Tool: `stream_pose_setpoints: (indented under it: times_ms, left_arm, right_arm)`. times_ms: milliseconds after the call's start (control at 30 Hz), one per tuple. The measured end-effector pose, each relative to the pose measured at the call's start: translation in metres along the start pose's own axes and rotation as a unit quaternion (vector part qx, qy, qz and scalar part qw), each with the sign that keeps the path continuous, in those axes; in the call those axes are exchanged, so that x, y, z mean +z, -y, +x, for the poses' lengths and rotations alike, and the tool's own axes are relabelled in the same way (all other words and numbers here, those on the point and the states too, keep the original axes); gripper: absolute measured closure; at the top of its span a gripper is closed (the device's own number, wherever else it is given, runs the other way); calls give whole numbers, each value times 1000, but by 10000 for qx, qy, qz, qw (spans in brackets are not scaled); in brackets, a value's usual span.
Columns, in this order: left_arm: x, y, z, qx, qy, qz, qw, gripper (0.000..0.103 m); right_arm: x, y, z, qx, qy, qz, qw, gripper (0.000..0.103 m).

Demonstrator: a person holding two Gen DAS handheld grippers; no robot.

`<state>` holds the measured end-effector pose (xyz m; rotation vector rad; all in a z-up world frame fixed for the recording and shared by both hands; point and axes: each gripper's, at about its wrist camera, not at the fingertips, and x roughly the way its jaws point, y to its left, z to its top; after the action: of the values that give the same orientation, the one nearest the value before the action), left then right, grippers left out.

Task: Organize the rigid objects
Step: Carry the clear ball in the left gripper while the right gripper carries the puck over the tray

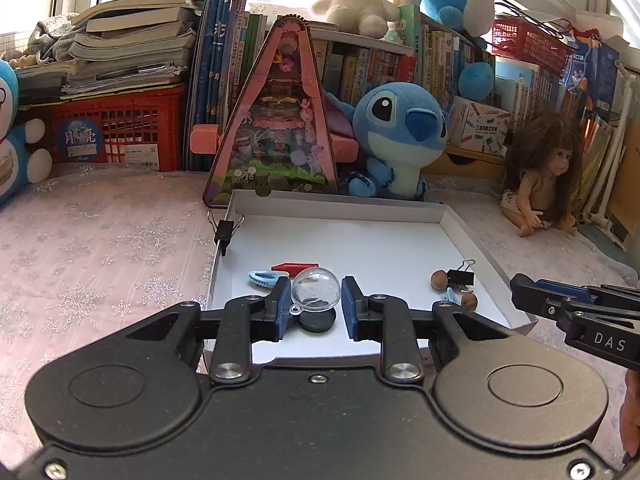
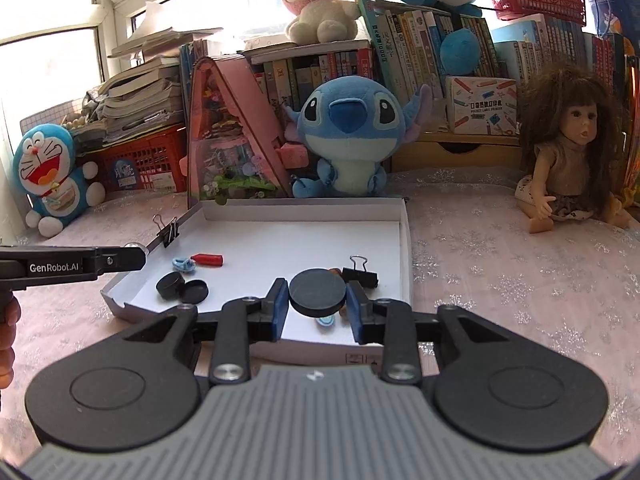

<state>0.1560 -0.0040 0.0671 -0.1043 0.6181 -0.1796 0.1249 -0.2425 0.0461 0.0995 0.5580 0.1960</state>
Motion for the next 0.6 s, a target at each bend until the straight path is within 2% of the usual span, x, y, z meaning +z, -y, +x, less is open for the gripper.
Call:
stream_pose_setpoints:
  times_ms: [200,367,600]
  left_arm:
    - [31,-5,41,119,-178,-17,9998,78]
    - [48,-7,85,242,-515,-19,9984,78]
    - [57,-16,135,249,-935,-101,9953,78]
  right_arm:
    - [32,18,28,1,-247,247,9994,67]
    - [57,36,71,-5,-843,654,9943,67]
    - [67,35,116,-162,-1257,493,9907,67]
